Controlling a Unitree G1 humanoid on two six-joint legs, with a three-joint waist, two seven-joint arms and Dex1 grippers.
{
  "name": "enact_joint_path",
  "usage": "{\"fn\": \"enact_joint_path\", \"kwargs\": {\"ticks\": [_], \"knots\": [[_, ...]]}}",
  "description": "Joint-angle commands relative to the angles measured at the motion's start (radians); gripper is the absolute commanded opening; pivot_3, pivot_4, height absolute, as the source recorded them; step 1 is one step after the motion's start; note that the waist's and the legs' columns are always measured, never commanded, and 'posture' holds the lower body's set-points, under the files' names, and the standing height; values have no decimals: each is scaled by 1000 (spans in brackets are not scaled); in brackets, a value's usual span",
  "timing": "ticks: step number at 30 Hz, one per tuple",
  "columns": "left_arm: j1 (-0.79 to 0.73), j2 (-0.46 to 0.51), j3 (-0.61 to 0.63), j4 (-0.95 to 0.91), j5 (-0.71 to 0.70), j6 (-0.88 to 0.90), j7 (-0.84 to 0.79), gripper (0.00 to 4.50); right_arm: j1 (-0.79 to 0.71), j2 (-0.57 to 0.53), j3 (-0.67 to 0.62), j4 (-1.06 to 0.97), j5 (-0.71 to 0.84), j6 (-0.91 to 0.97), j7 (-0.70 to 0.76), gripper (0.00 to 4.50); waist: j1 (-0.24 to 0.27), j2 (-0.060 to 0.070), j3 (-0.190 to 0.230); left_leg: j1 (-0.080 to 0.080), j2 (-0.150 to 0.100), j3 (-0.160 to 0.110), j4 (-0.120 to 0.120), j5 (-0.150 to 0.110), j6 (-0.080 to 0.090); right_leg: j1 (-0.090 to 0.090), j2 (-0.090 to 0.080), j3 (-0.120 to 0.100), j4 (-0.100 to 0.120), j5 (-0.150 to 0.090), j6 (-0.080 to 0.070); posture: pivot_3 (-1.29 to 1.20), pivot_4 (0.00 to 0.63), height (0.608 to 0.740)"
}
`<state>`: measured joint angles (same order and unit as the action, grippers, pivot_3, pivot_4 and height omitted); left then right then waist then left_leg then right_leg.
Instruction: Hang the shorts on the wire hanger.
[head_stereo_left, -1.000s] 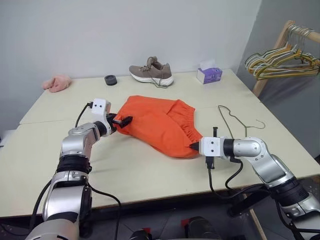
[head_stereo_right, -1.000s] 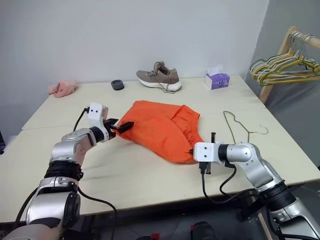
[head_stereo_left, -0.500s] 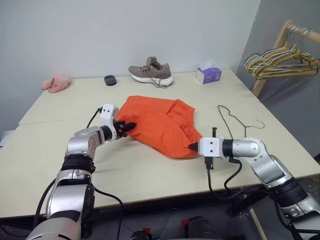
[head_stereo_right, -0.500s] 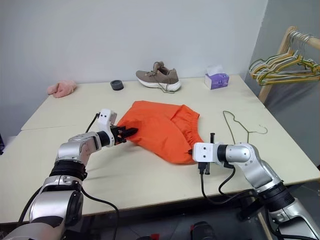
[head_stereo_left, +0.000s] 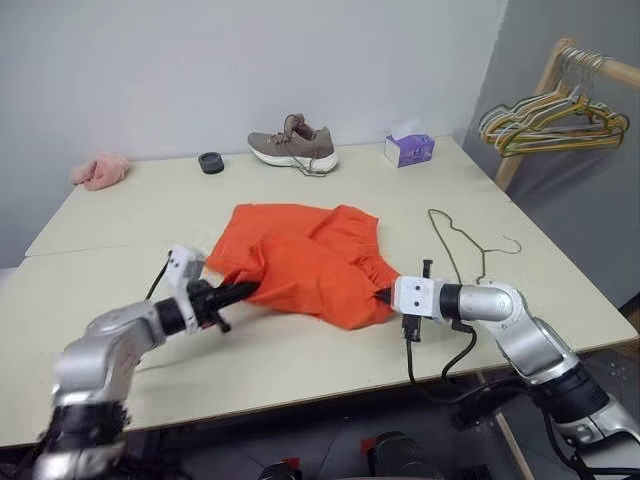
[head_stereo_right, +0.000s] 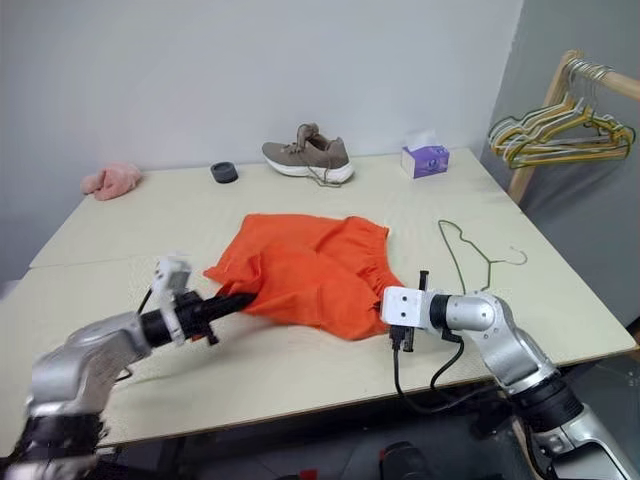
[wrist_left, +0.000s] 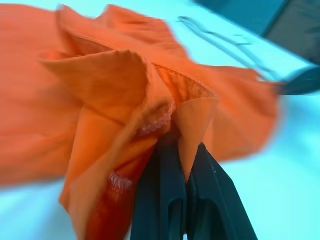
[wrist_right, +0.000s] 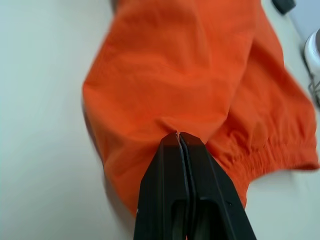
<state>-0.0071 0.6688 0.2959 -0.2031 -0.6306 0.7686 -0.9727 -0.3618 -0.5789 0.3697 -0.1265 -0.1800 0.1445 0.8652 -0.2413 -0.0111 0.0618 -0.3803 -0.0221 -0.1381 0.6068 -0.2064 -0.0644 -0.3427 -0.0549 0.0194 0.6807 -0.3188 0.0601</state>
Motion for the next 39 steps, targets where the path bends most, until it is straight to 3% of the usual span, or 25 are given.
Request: {"fn": "enact_joint_path", "kwargs": {"ticks": [1, 5, 11, 12, 15, 22, 26, 28, 36, 39], "knots": [[137, 25, 11, -135, -32, 16, -7, 13, -7, 28, -10, -50, -14, 59, -34, 0, 3, 0, 0, 1, 0, 0, 0, 0, 0, 1, 0, 1, 0, 0, 0, -204, 0, 740], [255, 21, -18, -155, 35, -58, 28, 13, -3, 47, 2, -65, -17, 122, -33, 0, 26, 1, 0, 3, 0, 0, 0, 0, 0, -1, 0, -1, 1, -3, -6, -197, 0, 740], [243, -12, -44, -102, 94, -136, 89, 13, 8, 37, 11, -126, 47, 169, 48, 0, 72, 1, 0, 3, 0, -1, 0, 0, 0, -1, 0, -1, 0, -3, -9, -200, 0, 740], [231, -19, -42, -92, 90, -128, 103, 1, 8, 41, 7, -132, 53, 173, 47, 185, 75, 1, 0, 3, 0, 0, 0, 0, 0, -2, 0, -2, 0, -3, -9, -201, 0, 740], [209, -30, -32, -80, 68, -115, 119, 593, 2, 51, -4, -149, 76, 185, 43, 886, 77, 1, 0, 2, 0, 1, 0, 0, 0, -2, 0, -3, 0, -2, -7, -205, 0, 740], [228, -2, -9, -118, 8, -88, 86, 2719, 14, -16, -14, -200, 142, 189, 126, 3275, 75, 1, 0, 1, 0, 2, 0, 0, -1, -4, 0, -3, 0, -1, -5, -204, 0, 740], [230, 5, -2, -123, 24, -123, 101, 3950, -15, -77, 2, -133, 71, 103, 109, 4500, 75, 1, 0, 1, 0, 2, 0, -1, -1, -5, 0, -3, 0, -2, -6, -203, 0, 740], [228, 5, -1, -119, 29, -135, 107, 4487, -31, -97, 21, -96, 38, 52, 114, 4500, 75, 1, 0, 1, 0, 2, 0, -1, -1, -5, 0, -3, 0, -3, -8, -202, 0, 740], [211, 8, -7, -128, 23, -148, 114, 4487, -112, -93, 84, 53, -60, -112, 121, 4500, 73, 1, 0, 0, 0, 3, 0, -1, -1, -5, 0, -3, 0, -2, -6, -198, 0, 740], [206, 6, -2, -132, 18, -146, 118, 4500, -119, -67, 98, 75, -68, -131, 121, 3605, 74, 1, 0, 0, 0, 3, 0, -1, -1, -5, 1, -3, 0, -1, -5, -197, 0, 740]]}}
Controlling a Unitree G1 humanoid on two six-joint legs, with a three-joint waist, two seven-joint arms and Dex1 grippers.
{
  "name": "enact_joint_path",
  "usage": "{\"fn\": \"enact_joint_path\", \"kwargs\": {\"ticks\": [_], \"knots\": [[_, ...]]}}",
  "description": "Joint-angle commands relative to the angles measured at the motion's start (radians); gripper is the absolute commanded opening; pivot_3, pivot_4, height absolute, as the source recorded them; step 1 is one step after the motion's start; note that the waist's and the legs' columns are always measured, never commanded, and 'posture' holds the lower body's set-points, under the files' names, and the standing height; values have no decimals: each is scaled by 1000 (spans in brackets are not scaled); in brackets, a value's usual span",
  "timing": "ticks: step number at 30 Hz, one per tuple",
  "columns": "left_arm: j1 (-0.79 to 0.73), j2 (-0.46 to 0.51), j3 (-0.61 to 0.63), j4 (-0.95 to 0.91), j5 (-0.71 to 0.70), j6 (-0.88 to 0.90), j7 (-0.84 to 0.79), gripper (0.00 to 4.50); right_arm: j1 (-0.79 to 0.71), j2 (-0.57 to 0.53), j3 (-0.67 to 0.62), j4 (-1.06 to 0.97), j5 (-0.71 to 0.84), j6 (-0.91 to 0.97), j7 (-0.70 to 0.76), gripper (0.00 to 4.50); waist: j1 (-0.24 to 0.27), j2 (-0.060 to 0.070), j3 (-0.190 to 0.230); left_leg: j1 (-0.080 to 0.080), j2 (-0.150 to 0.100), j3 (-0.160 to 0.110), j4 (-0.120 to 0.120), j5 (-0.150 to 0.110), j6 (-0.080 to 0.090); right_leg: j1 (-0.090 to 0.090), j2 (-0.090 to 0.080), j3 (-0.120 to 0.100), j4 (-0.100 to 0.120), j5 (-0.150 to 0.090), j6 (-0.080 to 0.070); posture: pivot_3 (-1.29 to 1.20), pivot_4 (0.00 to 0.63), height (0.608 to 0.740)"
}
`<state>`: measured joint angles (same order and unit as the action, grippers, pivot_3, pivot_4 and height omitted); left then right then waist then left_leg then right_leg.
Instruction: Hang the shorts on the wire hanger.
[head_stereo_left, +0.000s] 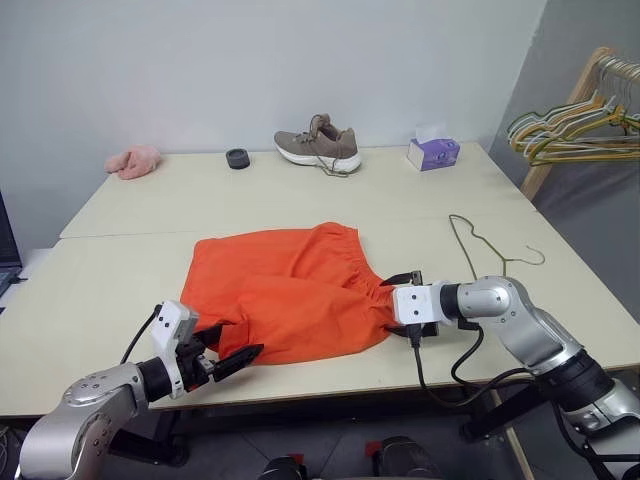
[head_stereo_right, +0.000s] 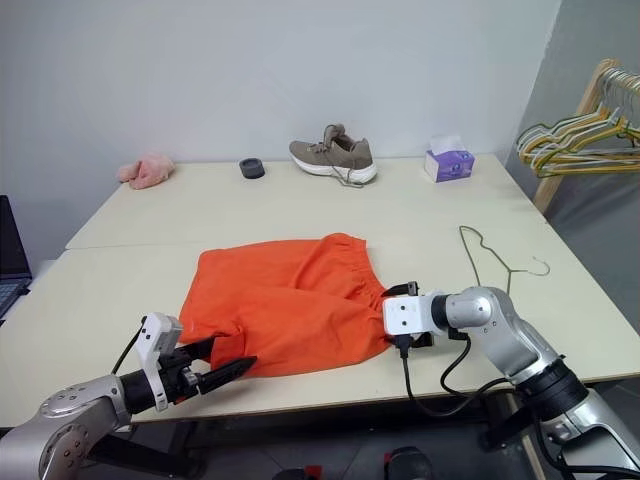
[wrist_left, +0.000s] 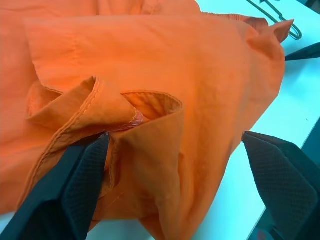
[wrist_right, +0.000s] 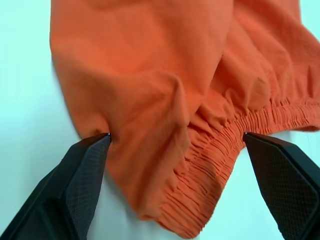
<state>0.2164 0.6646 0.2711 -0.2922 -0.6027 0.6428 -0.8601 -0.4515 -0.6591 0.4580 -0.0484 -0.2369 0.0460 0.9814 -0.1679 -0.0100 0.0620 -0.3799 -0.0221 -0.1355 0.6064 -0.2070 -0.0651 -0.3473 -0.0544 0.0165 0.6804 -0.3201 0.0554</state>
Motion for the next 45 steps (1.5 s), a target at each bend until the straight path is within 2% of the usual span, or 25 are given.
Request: {"fn": "enact_joint_path", "kwargs": {"ticks": [1, 10, 20, 23, 26, 29, 33, 39, 45], "knots": [[-20, 9, 25, -45, -12, -20, 8, 4500, -29, 21, 11, 2, -15, -36, 3, 3286, 0, 0, 0, 0, 0, 0, 0, 0, 0, 0, 0, 0, 0, 0, 0, -197, 0, 740], [-55, 14, 82, -63, -120, 60, 37, 4500, -29, 61, -2, 38, -52, -58, -34, 32, 1, 0, 0, 0, 0, 0, 0, 0, 0, 0, 0, 0, 0, 1, 1, -190, 0, 740], [-152, 110, 207, 3, -291, 208, 4, 4500, -28, 24, -12, 63, -80, -131, -44, 32, -1, 0, 0, 0, 0, 0, 0, 0, 0, 0, 0, 0, 0, 0, 1, -198, 0, 740], [-282, 108, 220, 92, -315, 230, 64, 4500, -25, 19, -12, 65, -83, -144, -43, 32, 2, -1, 0, 0, 0, -1, 0, 0, 0, 0, 1, -1, 0, 1, 1, -199, 0, 740], [-467, 142, 111, 262, -217, 218, 56, 4500, -25, 17, -10, 65, -84, -155, -39, 32, 8, -1, 0, 1, 0, -3, 1, 0, 0, 2, 1, -3, 1, 1, 2, -203, 0, 740], [-651, 136, 16, 452, -141, 235, 52, 4500, -24, 19, -13, 62, -84, -155, -36, 32, 2, -1, 0, 2, -1, -1, 1, 0, 0, 5, 1, -1, 0, 2, 3, -210, 0, 740], [-784, 110, -66, 645, -57, 221, 33, 4500, -19, 21, -17, 54, -85, -150, -36, 32, -14, -1, 0, 0, -2, 0, 2, 0, 0, 6, 1, 0, 0, 2, 4, -223, 0, 740], [-882, 68, -159, 852, 62, 185, -20, 4500, -4, 18, -23, 29, -81, -132, -32, 32, -54, -1, 0, -1, -2, -1, 1, 0, 0, 5, 1, 1, 0, 2, 4, -236, 0, 740], [-934, 42, -266, 994, 175, 155, -126, 4500, 4, 9, -27, 11, -77, -120, -25, 32, -60, -2, 0, -1, -2, -1, 1, 0, 0, 5, 1, 0, 0, 1, 5, -242, 0, 740]]}}
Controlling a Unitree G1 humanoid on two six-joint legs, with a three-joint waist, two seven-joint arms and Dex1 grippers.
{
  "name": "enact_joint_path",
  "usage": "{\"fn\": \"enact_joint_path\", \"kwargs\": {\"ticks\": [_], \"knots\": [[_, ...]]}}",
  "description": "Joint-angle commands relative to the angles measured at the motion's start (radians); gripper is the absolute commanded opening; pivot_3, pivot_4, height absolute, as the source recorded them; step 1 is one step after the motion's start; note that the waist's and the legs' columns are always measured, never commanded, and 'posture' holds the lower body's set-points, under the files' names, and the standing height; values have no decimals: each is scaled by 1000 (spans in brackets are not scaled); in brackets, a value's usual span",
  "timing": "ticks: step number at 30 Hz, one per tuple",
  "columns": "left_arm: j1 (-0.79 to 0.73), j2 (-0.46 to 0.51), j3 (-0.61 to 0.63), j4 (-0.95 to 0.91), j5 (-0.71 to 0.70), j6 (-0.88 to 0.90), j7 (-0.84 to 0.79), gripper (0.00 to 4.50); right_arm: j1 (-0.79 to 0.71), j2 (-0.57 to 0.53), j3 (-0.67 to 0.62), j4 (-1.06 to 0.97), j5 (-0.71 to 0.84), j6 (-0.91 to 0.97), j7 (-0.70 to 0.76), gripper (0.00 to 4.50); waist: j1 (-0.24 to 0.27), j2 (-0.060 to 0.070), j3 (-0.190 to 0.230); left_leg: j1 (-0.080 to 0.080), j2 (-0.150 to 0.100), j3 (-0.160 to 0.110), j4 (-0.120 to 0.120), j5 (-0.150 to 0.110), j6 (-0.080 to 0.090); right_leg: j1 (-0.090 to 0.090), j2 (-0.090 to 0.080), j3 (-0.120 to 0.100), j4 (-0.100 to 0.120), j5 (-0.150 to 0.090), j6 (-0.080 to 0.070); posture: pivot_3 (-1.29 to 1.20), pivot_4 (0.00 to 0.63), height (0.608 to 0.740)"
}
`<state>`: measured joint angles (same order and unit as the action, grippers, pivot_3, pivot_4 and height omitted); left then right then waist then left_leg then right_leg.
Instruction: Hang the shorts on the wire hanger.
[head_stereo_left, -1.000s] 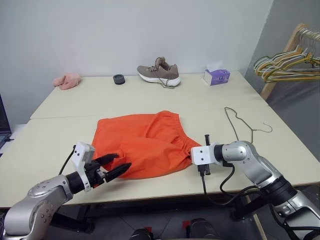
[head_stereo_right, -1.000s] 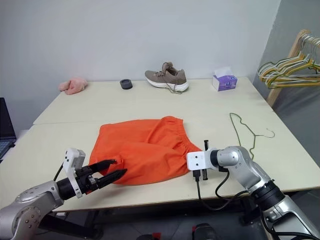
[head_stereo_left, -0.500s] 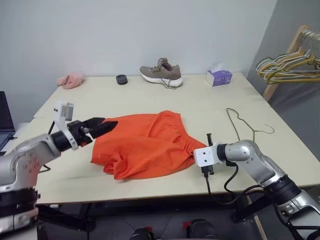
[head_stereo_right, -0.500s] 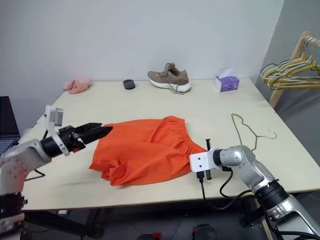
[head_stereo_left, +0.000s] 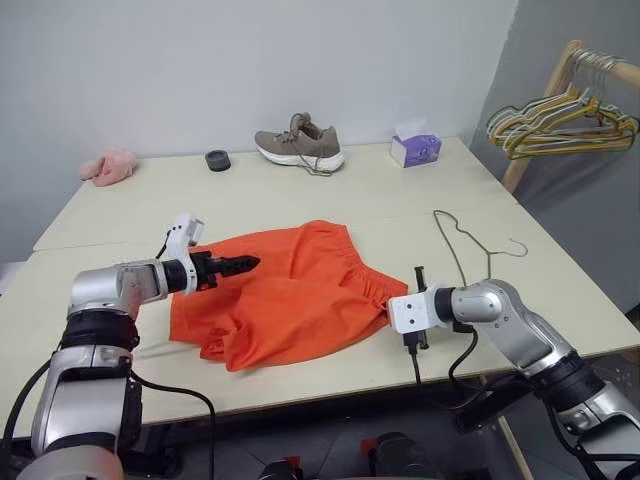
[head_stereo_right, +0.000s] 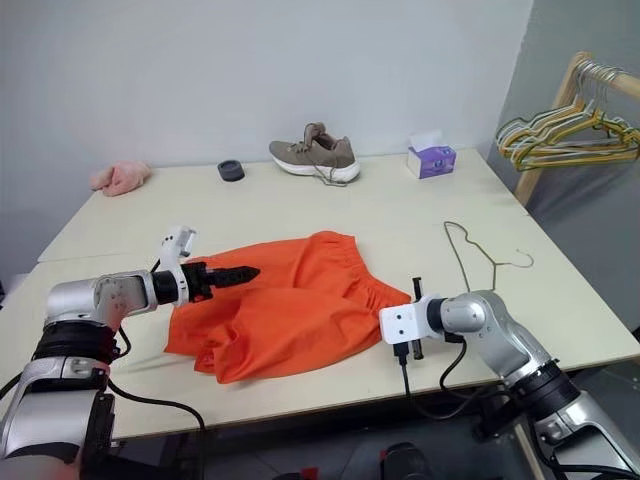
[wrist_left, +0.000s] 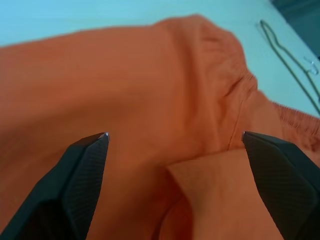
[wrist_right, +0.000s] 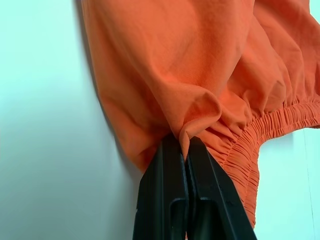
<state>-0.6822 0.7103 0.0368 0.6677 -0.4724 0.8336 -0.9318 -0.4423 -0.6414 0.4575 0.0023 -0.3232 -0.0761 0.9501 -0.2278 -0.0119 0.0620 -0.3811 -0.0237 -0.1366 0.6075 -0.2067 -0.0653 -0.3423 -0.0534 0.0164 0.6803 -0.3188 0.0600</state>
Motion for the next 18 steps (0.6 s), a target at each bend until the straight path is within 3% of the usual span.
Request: {"fn": "enact_joint_path", "kwargs": {"ticks": [1, 16, 18], "knots": [[-41, -6, -41, 46, 59, -46, -71, 4500, -4, -8, -28, -42, 10, 4, 8, 32, 0, 0, 0, 0, 0, 0, 0, 0, 0, 0, 0, 0, 0, 0, 0, -242, 0, 740], [-49, -59, -80, 64, 142, -89, -215, 4500, 3, -3, -26, -61, 19, 26, 22, 32, 0, 0, 0, 0, 0, 0, 0, 0, 0, 0, 0, 0, 0, 0, 0, -245, 0, 740], [-40, -62, -93, 61, 161, -96, -215, 4099, 5, -4, -28, -64, 20, 29, 23, 0, 0, 0, 0, 0, 0, 0, 0, 0, 0, 0, 0, 0, 0, 0, 0, -246, 0, 740]]}}
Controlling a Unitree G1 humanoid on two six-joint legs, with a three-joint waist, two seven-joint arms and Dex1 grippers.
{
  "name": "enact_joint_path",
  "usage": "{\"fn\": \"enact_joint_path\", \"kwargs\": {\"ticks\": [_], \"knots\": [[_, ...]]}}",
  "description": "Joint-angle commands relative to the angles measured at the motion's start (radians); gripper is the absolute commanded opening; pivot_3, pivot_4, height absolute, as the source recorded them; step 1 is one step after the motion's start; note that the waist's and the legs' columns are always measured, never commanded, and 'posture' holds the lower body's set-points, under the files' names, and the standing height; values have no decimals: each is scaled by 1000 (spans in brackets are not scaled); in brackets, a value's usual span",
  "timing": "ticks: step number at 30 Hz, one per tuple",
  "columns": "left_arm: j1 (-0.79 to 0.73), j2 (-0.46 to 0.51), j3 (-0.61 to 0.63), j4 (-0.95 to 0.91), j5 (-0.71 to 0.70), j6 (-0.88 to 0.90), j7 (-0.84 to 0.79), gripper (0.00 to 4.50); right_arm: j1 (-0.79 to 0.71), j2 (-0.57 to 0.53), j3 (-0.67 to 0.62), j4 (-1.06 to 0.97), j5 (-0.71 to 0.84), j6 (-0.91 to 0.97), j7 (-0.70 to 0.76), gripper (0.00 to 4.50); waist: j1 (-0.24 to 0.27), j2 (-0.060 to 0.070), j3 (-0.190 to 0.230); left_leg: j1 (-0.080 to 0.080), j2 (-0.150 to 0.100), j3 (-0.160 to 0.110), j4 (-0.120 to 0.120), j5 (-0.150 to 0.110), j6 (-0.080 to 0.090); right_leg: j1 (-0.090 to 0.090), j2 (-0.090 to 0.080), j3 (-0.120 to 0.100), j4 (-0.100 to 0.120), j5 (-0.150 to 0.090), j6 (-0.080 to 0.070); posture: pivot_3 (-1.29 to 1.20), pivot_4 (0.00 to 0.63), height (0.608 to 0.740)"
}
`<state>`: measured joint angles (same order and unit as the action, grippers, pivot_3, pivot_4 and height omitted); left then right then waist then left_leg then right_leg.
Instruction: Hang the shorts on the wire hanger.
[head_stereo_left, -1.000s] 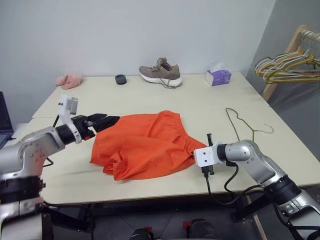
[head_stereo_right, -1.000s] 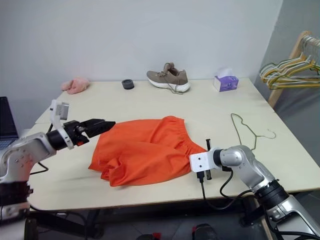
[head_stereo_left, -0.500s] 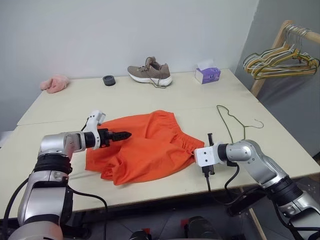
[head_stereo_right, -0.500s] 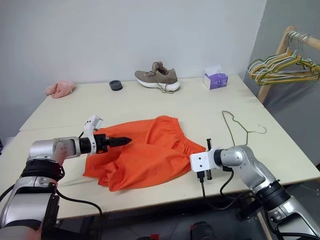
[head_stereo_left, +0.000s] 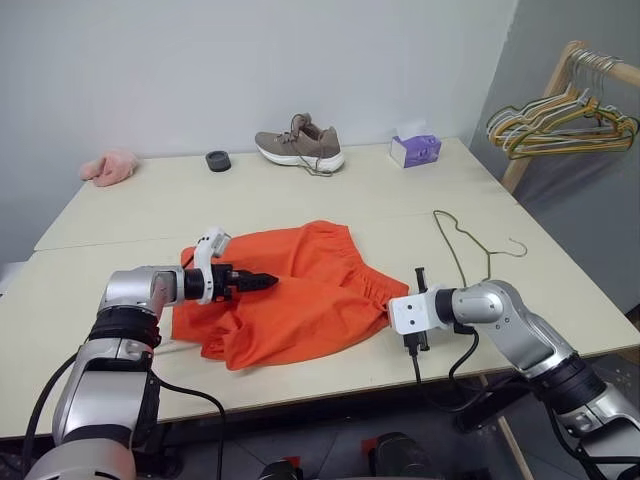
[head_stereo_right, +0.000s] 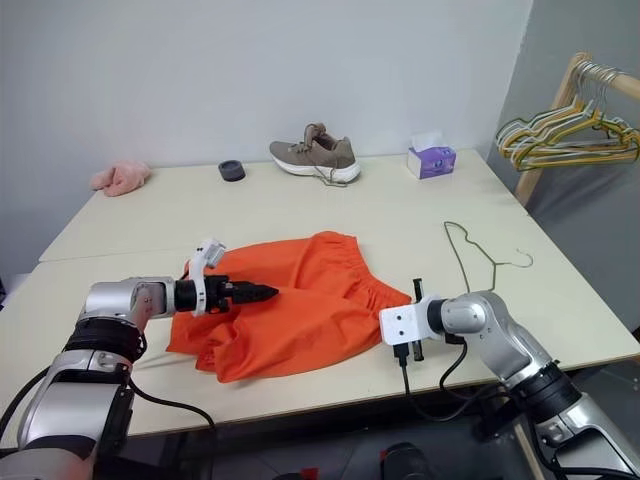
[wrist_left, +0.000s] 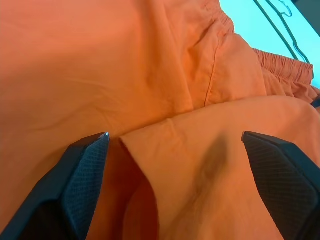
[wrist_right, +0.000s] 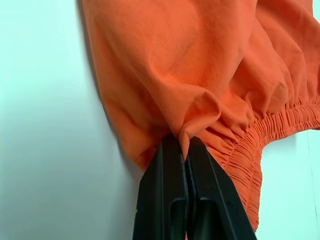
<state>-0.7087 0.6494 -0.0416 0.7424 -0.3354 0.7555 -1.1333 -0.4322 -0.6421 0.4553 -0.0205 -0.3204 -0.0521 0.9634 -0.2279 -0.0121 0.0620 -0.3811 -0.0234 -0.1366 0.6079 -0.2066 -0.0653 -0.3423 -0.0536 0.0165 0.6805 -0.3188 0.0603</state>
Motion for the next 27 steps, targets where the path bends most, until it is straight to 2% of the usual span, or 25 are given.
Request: {"fn": "enact_joint_path", "kwargs": {"ticks": [1, 8, 13, 19, 27], "knots": [[-8, -1, -22, -18, 34, -22, -16, 3880, -4, -3, -26, -43, 19, 6, 10, 0, 0, 0, 0, 0, 0, 0, 0, 0, 0, 0, 0, 0, 0, 0, 0, -245, 0, 740], [4, -7, -9, -60, 33, -33, -37, 1664, 1, -2, -28, -52, 27, 18, 16, 0, 0, 0, 0, 0, 0, 0, 0, 0, 0, 0, 0, 0, 0, 0, 0, -242, 0, 740], [46, 5, 9, -187, -16, 4, -80, 30, 0, 4, -28, -56, 33, 34, 17, 0, 0, 0, 0, 0, 0, 0, 0, 0, 0, 0, 0, 0, 0, 0, 0, -239, 0, 740], [142, 49, 87, -490, -149, 131, -97, 8, 1, 16, -31, -58, 22, 73, -1, 0, -1, 0, 0, 0, 1, 0, 0, 0, 0, 0, 0, 0, 0, 0, 0, -231, 0, 740], [320, 89, 248, -1023, -494, 440, -24, 8, -4, 58, -51, -47, 30, 162, -42, 0, 6, 0, 0, 1, 1, -1, 0, 0, 0, 0, 0, 2, 0, 0, 0, -216, 0, 740]]}}
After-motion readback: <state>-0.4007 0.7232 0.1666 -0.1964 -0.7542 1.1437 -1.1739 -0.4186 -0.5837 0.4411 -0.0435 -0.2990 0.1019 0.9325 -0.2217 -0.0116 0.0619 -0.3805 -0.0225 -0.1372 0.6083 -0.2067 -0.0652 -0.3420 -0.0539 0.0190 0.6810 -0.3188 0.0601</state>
